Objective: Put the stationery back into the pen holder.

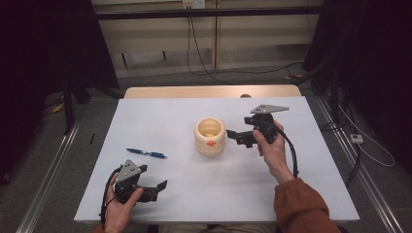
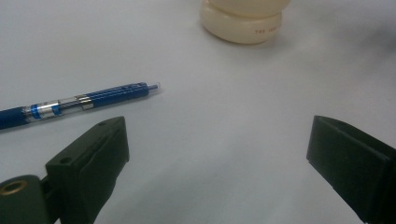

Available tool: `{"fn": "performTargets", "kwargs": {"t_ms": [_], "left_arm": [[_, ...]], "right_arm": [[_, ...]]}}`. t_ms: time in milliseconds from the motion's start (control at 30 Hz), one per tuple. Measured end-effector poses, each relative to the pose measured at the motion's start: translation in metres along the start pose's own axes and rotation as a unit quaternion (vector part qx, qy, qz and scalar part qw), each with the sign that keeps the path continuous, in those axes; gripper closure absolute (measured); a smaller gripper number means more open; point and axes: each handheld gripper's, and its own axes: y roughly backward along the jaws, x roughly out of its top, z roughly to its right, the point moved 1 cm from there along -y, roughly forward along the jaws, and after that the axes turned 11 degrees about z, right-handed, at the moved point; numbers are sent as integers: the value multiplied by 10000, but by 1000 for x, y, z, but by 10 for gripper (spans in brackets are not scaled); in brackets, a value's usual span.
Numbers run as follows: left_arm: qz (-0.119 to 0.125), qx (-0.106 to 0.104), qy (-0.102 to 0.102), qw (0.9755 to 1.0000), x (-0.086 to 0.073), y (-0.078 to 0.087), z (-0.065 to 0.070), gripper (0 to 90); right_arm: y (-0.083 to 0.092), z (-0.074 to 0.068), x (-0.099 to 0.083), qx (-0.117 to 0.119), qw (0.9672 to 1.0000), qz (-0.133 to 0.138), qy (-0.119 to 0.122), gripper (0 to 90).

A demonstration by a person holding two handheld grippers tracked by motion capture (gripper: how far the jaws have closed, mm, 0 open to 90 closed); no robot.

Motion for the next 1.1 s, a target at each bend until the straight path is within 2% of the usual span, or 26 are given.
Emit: {"fn": "performTargets", "kwargs": {"t_ms": [133, 333, 467, 600, 700, 733, 900, 1033, 1100], "left_arm": [[-18, 23, 7, 10000, 0, 1, -1, 57], [70, -14, -23, 10000, 3, 3, 0, 58], [11, 45, 50, 10000, 4, 4, -2, 65], [9, 94, 98, 9999, 4, 4, -5, 72], [-55, 15, 152, 9999, 5, 4, -8, 105], [-48, 44, 147, 9999, 5, 4, -8, 113], [-46, 20, 28, 10000, 8, 4, -8, 118], [-107, 89, -45, 9999, 6, 1, -8, 188], [-181, 108, -47, 9998, 6, 0, -7, 193]], "right_arm": [[11, 1, -10, -190, 9996, -115, 198, 71], [33, 6, -29, -355, 9989, -214, 196, 68], [47, 9, -43, -454, 9983, -300, 217, 69], [62, 11, -53, -708, 9962, -396, 304, 78], [73, 13, -60, -730, 9963, -383, 232, 80], [76, 13, -62, -736, 9963, -392, 203, 81], [87, 10, -74, -736, 9964, -389, 144, 80], [93, 7, -82, -740, 9961, -451, 151, 79], [96, 6, -84, -724, 9962, -466, 151, 77]]}}
